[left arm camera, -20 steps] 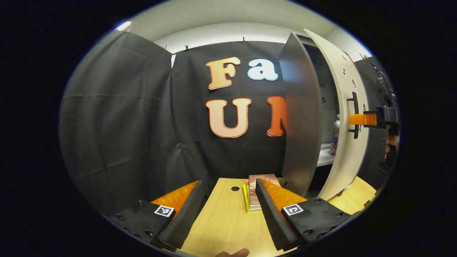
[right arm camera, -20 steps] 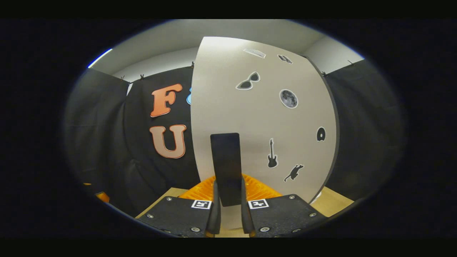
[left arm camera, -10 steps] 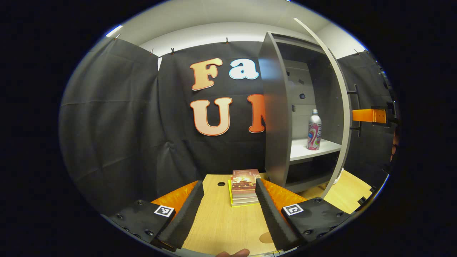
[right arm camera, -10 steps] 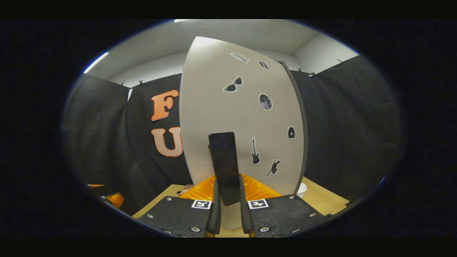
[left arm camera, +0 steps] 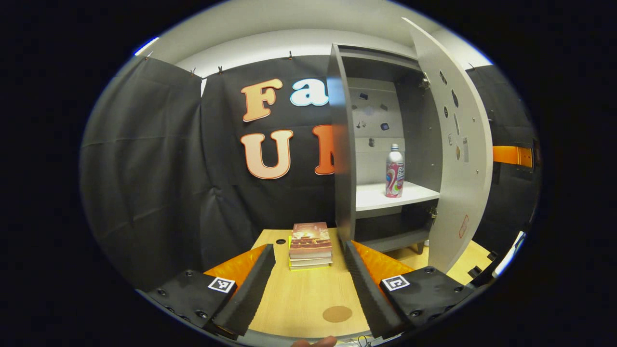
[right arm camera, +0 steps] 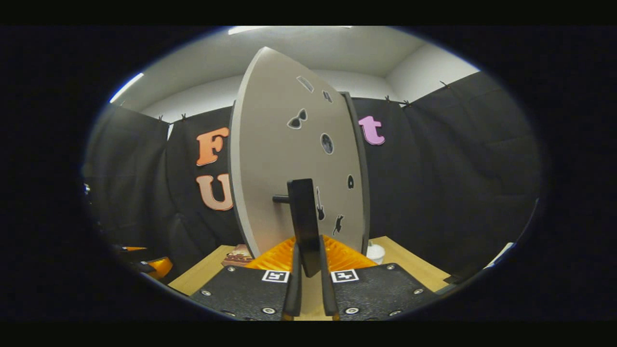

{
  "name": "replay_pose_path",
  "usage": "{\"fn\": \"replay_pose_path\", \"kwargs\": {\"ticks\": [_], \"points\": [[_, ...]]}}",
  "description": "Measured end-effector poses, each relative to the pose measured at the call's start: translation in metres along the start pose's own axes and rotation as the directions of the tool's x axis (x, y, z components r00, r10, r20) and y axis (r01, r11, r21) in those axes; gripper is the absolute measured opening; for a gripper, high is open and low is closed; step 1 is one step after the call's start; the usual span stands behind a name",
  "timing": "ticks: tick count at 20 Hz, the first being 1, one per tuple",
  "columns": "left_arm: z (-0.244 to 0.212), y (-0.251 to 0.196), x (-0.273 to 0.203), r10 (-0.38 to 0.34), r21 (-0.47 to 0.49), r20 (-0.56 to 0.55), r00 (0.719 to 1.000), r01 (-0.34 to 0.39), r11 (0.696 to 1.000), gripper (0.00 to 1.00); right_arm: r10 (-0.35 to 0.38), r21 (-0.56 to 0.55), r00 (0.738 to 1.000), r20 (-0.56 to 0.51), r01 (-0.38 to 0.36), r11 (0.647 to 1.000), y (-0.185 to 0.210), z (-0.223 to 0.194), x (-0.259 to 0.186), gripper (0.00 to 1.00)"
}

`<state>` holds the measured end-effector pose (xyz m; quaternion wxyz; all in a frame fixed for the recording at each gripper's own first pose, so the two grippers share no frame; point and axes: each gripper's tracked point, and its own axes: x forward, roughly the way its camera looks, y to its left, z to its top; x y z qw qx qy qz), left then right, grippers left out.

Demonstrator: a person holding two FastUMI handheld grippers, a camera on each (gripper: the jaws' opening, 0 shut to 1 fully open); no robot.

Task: Open the cabinet door with the right hand, grasp the bottle in the cabinet with the left hand and place it on the coaster, then close the cabinet door with the right hand.

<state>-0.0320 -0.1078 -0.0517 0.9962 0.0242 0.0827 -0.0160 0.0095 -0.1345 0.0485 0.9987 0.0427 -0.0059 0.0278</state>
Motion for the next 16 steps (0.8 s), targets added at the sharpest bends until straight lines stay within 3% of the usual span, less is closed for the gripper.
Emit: {"fn": "replay_pose_path", "kwargs": {"ticks": [4,5,6,8,11,13,14,15,16], "points": [[-0.001,-0.029,-0.009,-0.008,-0.007,-0.003,1.0,0.008,1.0,0.95,-0.032,-0.011,0.999,0.0,0.032,0.999,-0.04,0.004,-0.009,0.07],[-0.002,-0.036,-0.011,-0.01,-0.012,-0.006,1.0,0.01,1.0,0.96,-0.032,-0.016,0.999,-0.001,0.032,0.999,-0.05,0.005,-0.012,0.14],[-0.003,-0.043,-0.013,-0.012,-0.015,-0.01,1.0,0.012,1.0,0.95,-0.03,-0.011,1.0,-0.001,0.03,0.999,-0.062,0.007,-0.015,0.14],[-0.006,-0.053,-0.016,-0.014,-0.019,-0.017,1.0,0.014,1.0,0.96,-0.018,-0.003,1.0,-0.002,0.018,1.0,-0.082,0.009,-0.019,0.05],[-0.006,-0.06,-0.019,-0.005,-0.019,-0.017,1.0,0.005,1.0,0.96,-0.007,-0.012,1.0,-0.014,0.007,1.0,-0.106,0.006,-0.017,0.14],[-0.005,-0.063,-0.02,0.002,-0.019,-0.021,1.0,-0.002,1.0,0.96,-0.011,-0.026,1.0,-0.025,0.011,1.0,-0.123,0.005,-0.018,0.09],[-0.004,-0.063,-0.022,0.008,-0.018,-0.02,1.0,-0.008,1.0,0.96,-0.015,-0.031,1.0,-0.022,0.015,0.999,-0.13,0.007,-0.017,0.14],[-0.001,-0.063,-0.023,0.014,-0.018,-0.014,1.0,-0.015,1.0,0.96,-0.016,-0.033,1.0,-0.019,0.015,0.999,-0.139,0.009,-0.018,0.09],[0.001,-0.064,-0.024,0.02,-0.017,-0.011,1.0,-0.02,1.0,0.96,-0.015,-0.029,1.0,-0.016,0.015,0.999,-0.147,0.01,-0.016,0.14]]}}
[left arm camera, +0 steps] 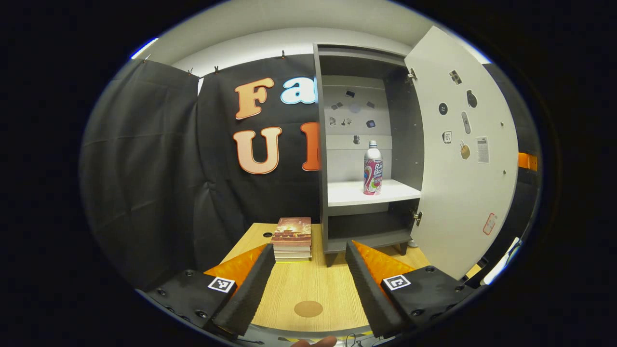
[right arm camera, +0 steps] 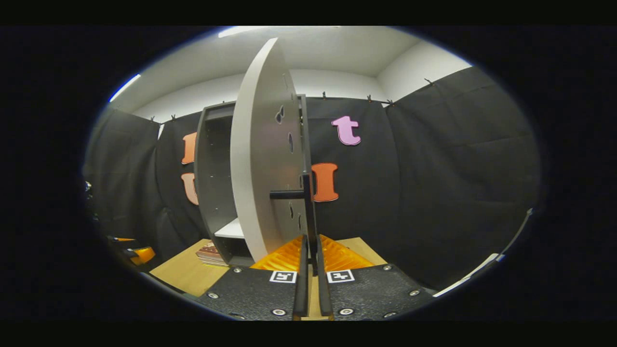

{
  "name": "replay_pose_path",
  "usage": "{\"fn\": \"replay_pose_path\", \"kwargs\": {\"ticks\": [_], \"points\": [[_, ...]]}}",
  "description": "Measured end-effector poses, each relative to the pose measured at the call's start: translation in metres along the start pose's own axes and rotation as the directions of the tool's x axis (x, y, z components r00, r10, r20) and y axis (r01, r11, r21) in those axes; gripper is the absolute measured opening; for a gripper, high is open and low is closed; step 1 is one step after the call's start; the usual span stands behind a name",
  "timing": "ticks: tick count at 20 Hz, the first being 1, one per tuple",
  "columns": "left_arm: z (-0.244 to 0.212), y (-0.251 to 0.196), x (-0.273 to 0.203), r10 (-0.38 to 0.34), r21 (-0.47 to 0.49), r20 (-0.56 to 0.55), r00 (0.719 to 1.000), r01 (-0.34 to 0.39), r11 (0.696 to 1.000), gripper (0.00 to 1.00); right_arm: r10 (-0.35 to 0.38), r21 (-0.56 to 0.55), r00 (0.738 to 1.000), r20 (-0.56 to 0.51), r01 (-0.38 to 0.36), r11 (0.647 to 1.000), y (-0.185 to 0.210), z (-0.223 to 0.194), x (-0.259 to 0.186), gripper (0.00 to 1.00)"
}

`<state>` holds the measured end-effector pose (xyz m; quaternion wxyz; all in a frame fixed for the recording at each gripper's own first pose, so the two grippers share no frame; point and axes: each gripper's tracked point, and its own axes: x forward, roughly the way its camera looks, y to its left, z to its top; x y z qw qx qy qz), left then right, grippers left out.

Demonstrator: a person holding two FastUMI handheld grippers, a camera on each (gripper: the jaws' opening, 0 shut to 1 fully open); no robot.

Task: Open the cabinet door with the right hand, grasp the bottle in the cabinet with the left hand and place it on the coaster, then close the cabinet door with the right hand.

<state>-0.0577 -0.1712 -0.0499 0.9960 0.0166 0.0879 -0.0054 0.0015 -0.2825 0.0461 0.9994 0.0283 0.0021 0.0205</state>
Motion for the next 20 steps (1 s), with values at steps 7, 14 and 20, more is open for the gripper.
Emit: {"fn": "replay_pose_path", "kwargs": {"ticks": [7,14,20], "points": [[-0.001,-0.016,-0.01,0.007,0.006,-0.005,1.0,-0.007,1.0,0.96,0.07,0.002,0.997,-0.018,-0.07,0.998,-0.029,0.0,0.002,0.0],[0.01,-0.024,-0.023,0.004,0.005,0.018,1.0,-0.004,1.0,0.96,0.075,-0.002,0.996,-0.044,-0.075,0.997,-0.031,-0.007,-0.003,0.07],[0.019,-0.037,-0.009,-0.027,0.0,0.023,0.999,0.027,1.0,0.96,0.044,-0.028,0.999,0.022,-0.043,0.999,-0.02,0.017,-0.049,0.13]]}}
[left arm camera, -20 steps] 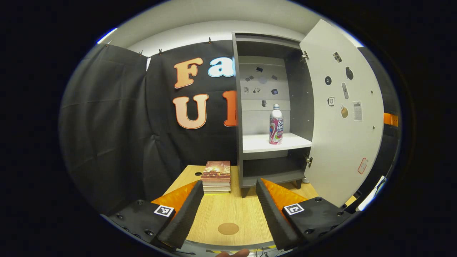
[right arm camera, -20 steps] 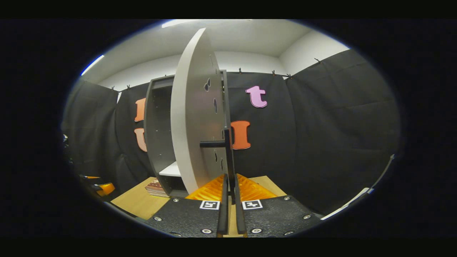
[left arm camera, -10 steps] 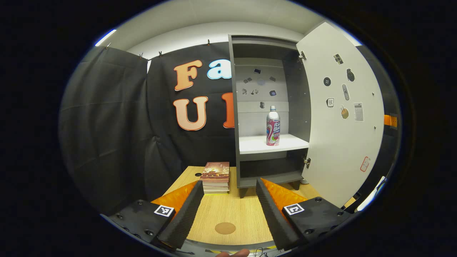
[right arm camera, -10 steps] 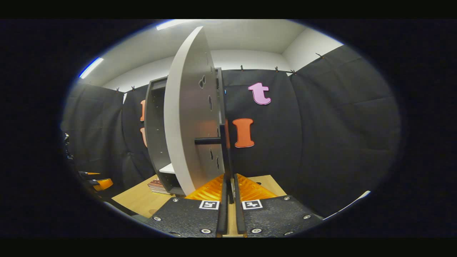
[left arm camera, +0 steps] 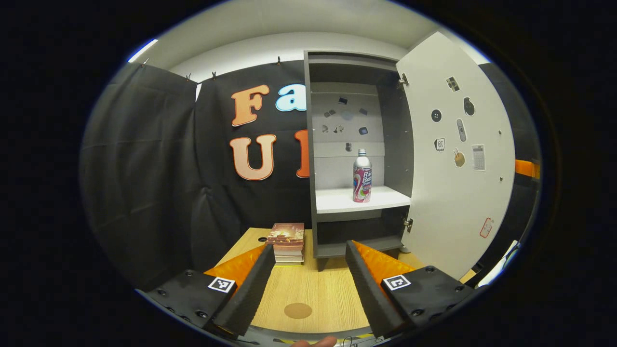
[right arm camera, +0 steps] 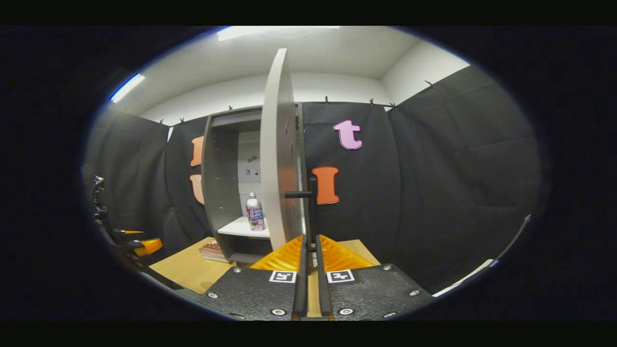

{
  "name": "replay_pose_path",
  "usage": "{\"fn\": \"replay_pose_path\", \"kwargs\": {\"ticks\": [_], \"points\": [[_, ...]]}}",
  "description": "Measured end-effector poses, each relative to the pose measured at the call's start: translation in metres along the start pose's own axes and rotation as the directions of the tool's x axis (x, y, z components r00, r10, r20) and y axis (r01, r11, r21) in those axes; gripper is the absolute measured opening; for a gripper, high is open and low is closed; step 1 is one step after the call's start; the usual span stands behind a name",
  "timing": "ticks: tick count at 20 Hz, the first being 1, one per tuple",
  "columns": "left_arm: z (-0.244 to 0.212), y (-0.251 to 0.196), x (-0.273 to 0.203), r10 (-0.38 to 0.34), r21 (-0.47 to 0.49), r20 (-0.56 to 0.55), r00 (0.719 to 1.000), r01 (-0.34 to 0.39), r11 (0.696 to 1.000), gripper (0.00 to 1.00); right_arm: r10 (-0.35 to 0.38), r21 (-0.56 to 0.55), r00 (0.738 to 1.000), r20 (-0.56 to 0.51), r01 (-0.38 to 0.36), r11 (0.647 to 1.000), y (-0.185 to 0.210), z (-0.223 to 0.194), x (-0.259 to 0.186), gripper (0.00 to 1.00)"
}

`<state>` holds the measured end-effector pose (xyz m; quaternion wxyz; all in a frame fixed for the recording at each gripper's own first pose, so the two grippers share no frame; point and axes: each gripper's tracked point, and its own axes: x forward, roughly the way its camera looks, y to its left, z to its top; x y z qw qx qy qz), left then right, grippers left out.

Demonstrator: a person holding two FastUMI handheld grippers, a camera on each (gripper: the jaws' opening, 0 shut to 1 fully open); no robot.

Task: Open the cabinet door with the right hand, grasp the bottle in the cabinet with the left hand and place it on the coaster, then close the cabinet door with the right hand.

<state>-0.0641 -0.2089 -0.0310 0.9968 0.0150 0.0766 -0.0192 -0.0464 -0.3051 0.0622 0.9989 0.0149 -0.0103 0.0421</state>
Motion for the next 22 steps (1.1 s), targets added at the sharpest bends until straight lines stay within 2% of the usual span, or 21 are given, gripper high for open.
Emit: {"fn": "replay_pose_path", "kwargs": {"ticks": [5,11,12,13,14,17,18,22], "points": [[0.014,-0.02,0.031,-0.035,-0.004,0.033,0.999,0.035,0.999,0.96,-0.019,-0.021,0.999,0.037,0.02,1.0,0.024,0.018,-0.023,0.12],[0.036,-0.062,0.105,-0.092,-0.023,0.082,0.992,0.095,0.995,0.96,-0.01,-0.035,0.999,0.054,0.012,0.999,0.068,0.017,-0.019,0.1],[0.042,-0.07,0.121,-0.103,-0.017,0.092,0.99,0.105,0.994,0.96,-0.01,-0.037,0.999,0.045,0.011,0.999,0.074,0.016,-0.016,0.17],[0.046,-0.077,0.135,-0.11,-0.009,0.1,0.989,0.111,0.994,0.95,-0.015,-0.037,0.999,0.04,0.016,0.999,0.079,0.014,-0.01,0.14],[0.048,-0.085,0.15,-0.12,-0.006,0.109,0.987,0.121,0.993,0.96,-0.025,-0.047,0.999,0.035,0.027,0.999,0.081,0.012,-0.005,0.16],[0.053,-0.109,0.192,-0.142,0.005,0.116,0.983,0.143,0.99,0.96,-0.039,-0.062,0.999,0.02,0.04,0.997,0.093,0.004,0.014,0.27],[0.056,-0.115,0.207,-0.148,0.01,0.123,0.981,0.148,0.989,0.96,-0.043,-0.054,0.999,0.016,0.044,0.998,0.095,0.002,0.02,0.33],[0.068,-0.144,0.26,-0.181,0.038,0.153,0.971,0.177,0.983,0.96,-0.056,-0.04,0.998,0.007,0.057,0.998,0.099,-0.002,0.04,0.45]]}}
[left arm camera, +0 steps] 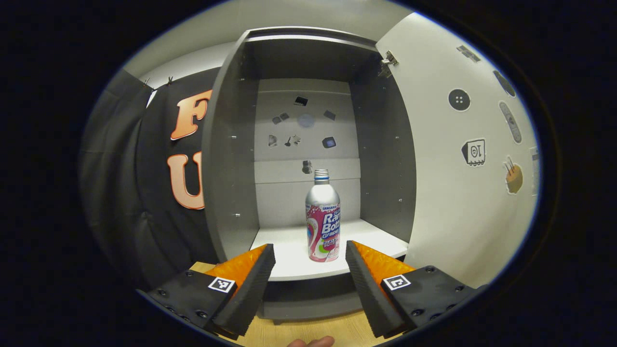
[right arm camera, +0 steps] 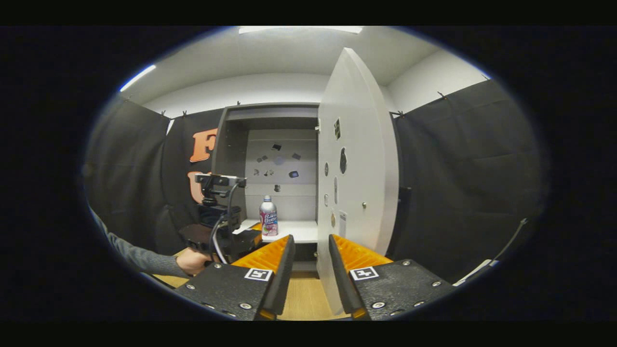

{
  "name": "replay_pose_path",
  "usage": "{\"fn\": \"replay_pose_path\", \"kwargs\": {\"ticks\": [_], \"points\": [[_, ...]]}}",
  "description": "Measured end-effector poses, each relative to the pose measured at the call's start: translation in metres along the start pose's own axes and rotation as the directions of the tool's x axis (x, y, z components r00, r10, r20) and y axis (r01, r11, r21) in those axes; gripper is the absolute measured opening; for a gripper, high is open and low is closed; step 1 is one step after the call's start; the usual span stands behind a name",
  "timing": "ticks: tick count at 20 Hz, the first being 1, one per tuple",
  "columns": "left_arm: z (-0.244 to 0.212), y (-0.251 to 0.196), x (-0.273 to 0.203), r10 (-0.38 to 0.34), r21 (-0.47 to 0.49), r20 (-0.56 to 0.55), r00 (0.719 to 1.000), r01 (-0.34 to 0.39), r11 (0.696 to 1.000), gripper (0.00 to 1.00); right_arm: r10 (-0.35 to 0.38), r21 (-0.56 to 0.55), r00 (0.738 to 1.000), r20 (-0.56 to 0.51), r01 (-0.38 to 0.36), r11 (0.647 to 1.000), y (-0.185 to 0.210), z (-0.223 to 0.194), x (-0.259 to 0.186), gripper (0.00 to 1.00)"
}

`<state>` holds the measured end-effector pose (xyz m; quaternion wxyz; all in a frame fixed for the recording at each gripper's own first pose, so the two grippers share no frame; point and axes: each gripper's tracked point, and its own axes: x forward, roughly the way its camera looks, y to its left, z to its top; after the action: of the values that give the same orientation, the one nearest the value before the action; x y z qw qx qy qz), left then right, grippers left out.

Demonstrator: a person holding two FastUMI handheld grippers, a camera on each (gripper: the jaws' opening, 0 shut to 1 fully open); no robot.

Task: Open the cabinet door with the right hand, grasp the bottle in the cabinet with the left hand and place it on the coaster, then close the cabinet door with the right hand.

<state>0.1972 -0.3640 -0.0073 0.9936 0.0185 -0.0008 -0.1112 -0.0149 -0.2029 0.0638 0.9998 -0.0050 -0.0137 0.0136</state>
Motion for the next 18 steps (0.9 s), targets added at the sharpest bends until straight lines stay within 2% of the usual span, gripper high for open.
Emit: {"fn": "replay_pose_path", "kwargs": {"ticks": [8,16,17,18], "points": [[-0.003,-0.011,0.078,-0.023,0.022,0.023,0.999,0.022,1.0,0.97,-0.064,0.022,0.998,-0.027,0.065,0.998,-0.008,-0.008,0.027,0.6],[-0.006,-0.009,0.128,-0.01,0.01,0.013,1.0,0.01,1.0,0.96,-0.082,0.009,0.996,-0.032,0.082,0.997,-0.001,0.0,0.041,0.62],[-0.005,-0.009,0.131,-0.006,0.013,0.016,1.0,0.006,1.0,0.96,-0.08,0.01,0.996,-0.034,0.08,0.997,0.0,-0.001,0.042,0.66],[-0.005,-0.011,0.132,-0.016,0.015,0.02,1.0,0.016,1.0,0.96,-0.079,0.011,0.996,-0.036,0.08,0.997,0.001,-0.001,0.043,0.62]]}}
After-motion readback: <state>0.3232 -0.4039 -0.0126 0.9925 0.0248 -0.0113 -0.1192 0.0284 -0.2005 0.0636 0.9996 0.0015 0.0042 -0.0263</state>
